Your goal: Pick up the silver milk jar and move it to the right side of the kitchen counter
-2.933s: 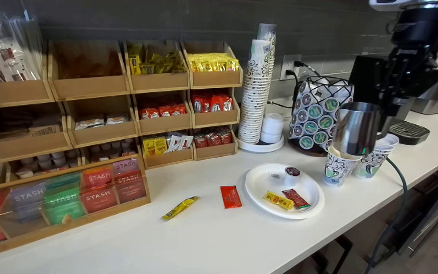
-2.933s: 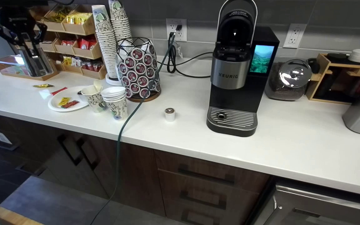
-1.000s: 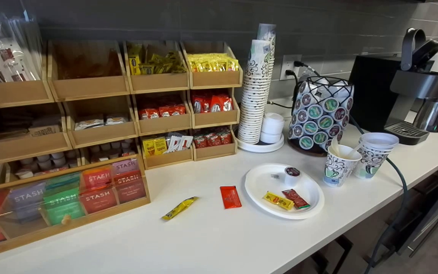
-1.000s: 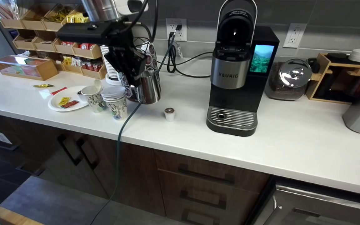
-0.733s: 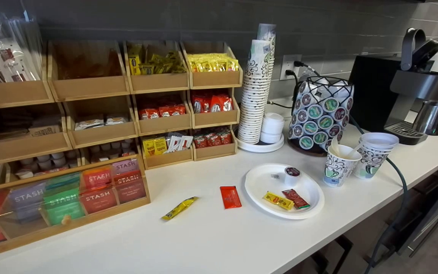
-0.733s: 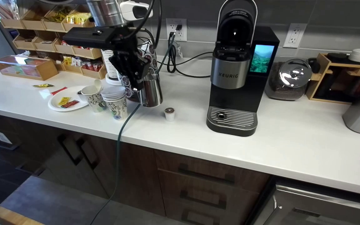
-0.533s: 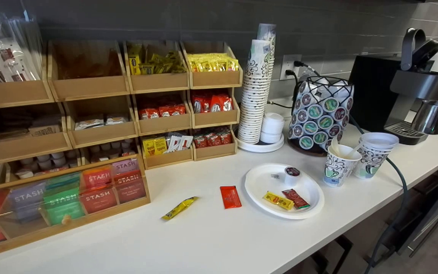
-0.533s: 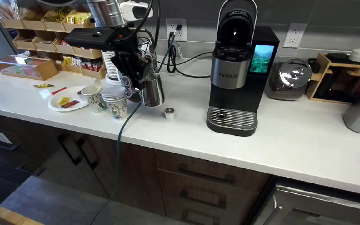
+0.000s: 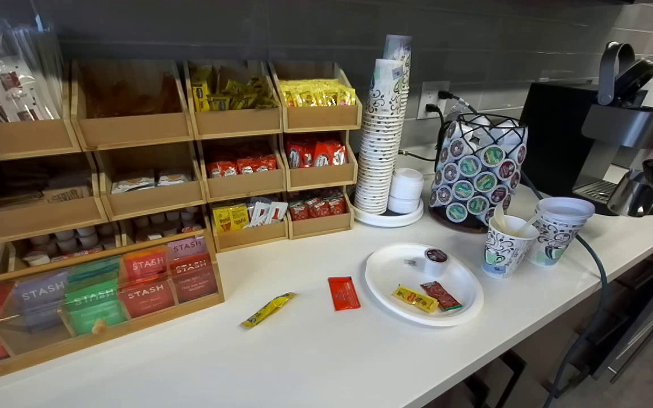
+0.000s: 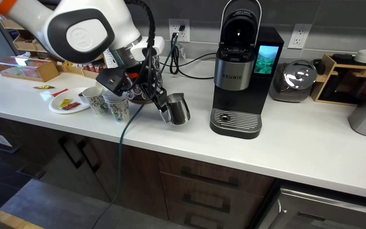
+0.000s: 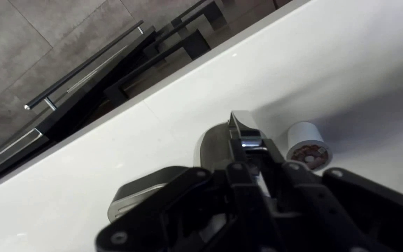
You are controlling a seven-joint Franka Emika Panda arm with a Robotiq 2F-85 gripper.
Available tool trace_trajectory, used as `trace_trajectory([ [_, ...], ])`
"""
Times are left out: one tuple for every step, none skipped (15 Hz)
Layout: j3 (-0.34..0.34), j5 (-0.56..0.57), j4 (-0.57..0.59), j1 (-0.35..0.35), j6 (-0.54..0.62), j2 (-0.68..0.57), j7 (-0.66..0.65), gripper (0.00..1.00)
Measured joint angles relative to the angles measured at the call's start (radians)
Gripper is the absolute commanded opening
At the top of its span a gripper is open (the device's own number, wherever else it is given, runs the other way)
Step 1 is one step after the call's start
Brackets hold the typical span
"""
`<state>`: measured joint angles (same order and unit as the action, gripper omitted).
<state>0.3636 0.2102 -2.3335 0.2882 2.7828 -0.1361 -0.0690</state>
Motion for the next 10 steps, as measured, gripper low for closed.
trace_trajectory([
  [0.009,0.021,0.0,-0.002,0.015,-0.019,-0.052,0.04],
  [0.018,0.036,0.0,-0.005,0.026,-0.035,-0.097,0.04],
  [0.025,0.04,0.0,-0.009,0.037,-0.048,-0.135,0.04],
  [0.03,0.04,0.0,-0.012,0.047,-0.057,-0.164,0.04],
  [0.031,0.033,0.0,-0.014,0.048,-0.064,-0.183,0.04],
  [0.029,0.02,-0.001,-0.015,0.048,-0.07,-0.193,0.04],
  [0.024,-0.008,-0.003,-0.015,0.047,-0.074,-0.194,0.04],
  [0.015,-0.047,-0.004,-0.014,0.045,-0.077,-0.19,0.04],
  [0.006,-0.092,-0.004,-0.012,0.043,-0.079,-0.182,0.04],
  [-0.004,-0.137,-0.004,-0.008,0.041,-0.079,-0.173,0.04],
])
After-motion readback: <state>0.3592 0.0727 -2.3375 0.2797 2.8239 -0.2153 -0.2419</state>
